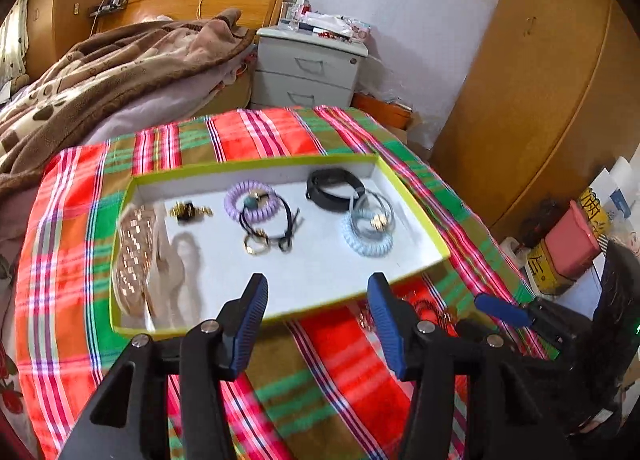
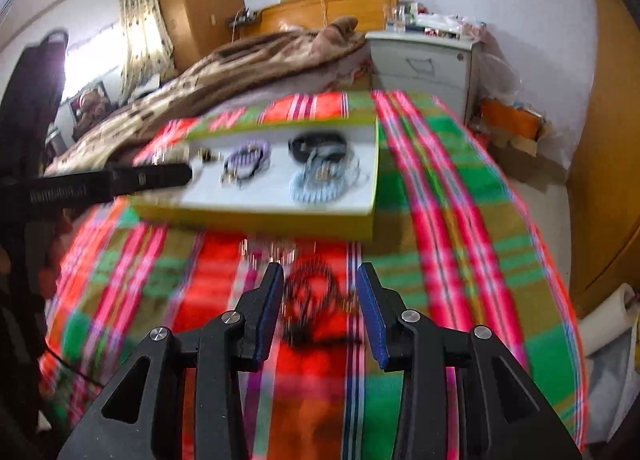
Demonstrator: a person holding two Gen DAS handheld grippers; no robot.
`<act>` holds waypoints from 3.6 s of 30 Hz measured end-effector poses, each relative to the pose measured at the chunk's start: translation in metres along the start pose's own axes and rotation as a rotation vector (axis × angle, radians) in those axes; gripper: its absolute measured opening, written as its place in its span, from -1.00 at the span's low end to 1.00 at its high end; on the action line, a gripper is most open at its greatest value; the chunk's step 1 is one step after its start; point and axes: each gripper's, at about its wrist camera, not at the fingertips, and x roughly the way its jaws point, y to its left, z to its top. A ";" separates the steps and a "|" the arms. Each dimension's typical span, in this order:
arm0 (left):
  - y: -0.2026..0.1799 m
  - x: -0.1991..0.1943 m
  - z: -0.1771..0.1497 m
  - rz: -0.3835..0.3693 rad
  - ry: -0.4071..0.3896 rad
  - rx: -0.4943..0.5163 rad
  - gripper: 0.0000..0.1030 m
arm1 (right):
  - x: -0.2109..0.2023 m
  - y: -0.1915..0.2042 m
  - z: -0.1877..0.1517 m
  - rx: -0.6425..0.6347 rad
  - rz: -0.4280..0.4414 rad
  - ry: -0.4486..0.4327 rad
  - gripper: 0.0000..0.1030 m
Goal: Organize jewelry
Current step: 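Grasp the dark beaded bracelet with the right gripper while the left approaches the gold chain clip, then grasp the gold chain hair clip with the left gripper while the right holds the bracelet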
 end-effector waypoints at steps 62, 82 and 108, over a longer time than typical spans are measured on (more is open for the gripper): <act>-0.063 0.059 -0.025 -0.033 0.175 0.250 0.06 | -0.049 -0.042 -0.013 0.165 -0.042 -0.086 -0.73; -0.088 0.069 -0.027 0.038 0.173 0.322 0.06 | -0.043 -0.055 -0.015 0.179 -0.036 -0.097 -0.73; -0.090 0.060 -0.029 0.020 0.147 0.297 -0.50 | -0.045 -0.056 -0.015 0.183 -0.044 -0.110 -0.73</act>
